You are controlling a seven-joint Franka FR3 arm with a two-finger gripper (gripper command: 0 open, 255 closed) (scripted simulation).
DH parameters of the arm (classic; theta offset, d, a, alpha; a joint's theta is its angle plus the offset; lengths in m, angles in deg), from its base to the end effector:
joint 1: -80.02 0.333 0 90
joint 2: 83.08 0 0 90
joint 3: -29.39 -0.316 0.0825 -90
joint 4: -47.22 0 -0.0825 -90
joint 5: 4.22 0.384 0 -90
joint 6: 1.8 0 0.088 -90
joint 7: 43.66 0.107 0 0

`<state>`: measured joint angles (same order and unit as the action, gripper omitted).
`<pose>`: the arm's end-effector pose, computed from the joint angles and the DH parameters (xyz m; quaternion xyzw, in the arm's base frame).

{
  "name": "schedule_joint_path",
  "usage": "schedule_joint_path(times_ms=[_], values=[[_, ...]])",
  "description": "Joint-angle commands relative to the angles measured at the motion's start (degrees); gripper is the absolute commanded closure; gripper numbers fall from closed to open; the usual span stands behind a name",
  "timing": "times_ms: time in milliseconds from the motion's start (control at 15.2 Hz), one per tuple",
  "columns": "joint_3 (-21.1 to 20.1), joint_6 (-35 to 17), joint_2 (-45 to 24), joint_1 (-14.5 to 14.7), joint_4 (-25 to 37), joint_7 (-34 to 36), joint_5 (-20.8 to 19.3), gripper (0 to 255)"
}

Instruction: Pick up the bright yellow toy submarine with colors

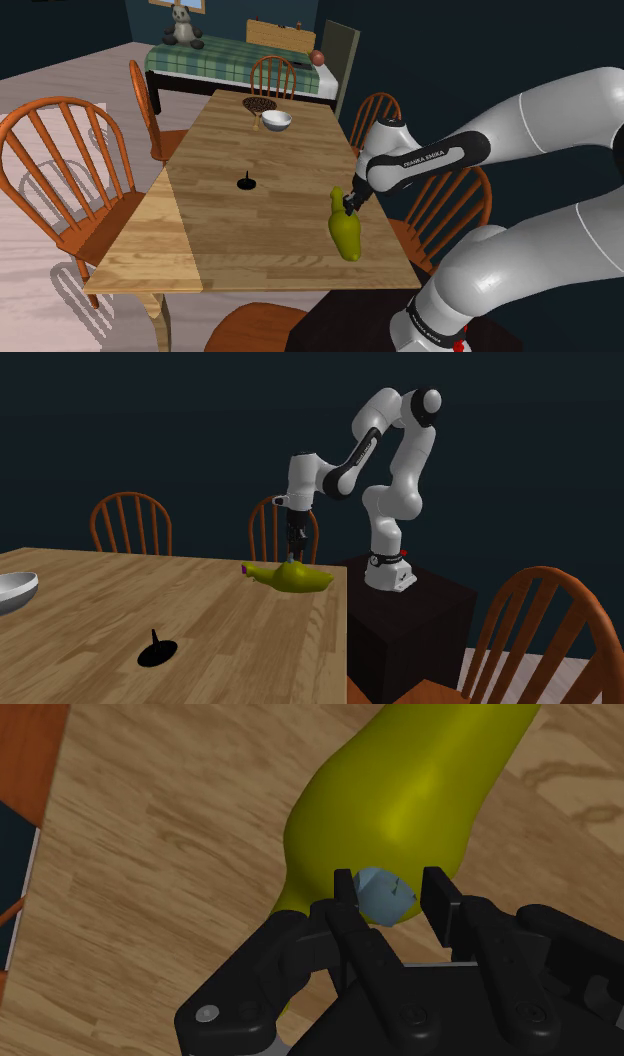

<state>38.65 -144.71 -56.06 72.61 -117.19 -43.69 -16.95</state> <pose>0.3359 -0.0924 0.3254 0.9969 -0.0526 0.0432 0.0407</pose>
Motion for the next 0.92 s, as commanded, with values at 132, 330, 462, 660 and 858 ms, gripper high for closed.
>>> schedule_joint_path(times_ms=[132,330,462,660,858], values=[[0.03,0.0,-0.08,-0.02,-0.03,-0.02,-0.01,255],[-0.12,2.16,1.24,0.17,0.8,-0.16,0.33,255],[-0.23,4.34,2.71,0.29,1.52,-0.36,0.6,255],[-0.4,7.52,4.71,0.44,2.7,-0.65,0.98,255],[-0.6,10.6,6.48,0.59,4.02,-0.91,1.35,255]])
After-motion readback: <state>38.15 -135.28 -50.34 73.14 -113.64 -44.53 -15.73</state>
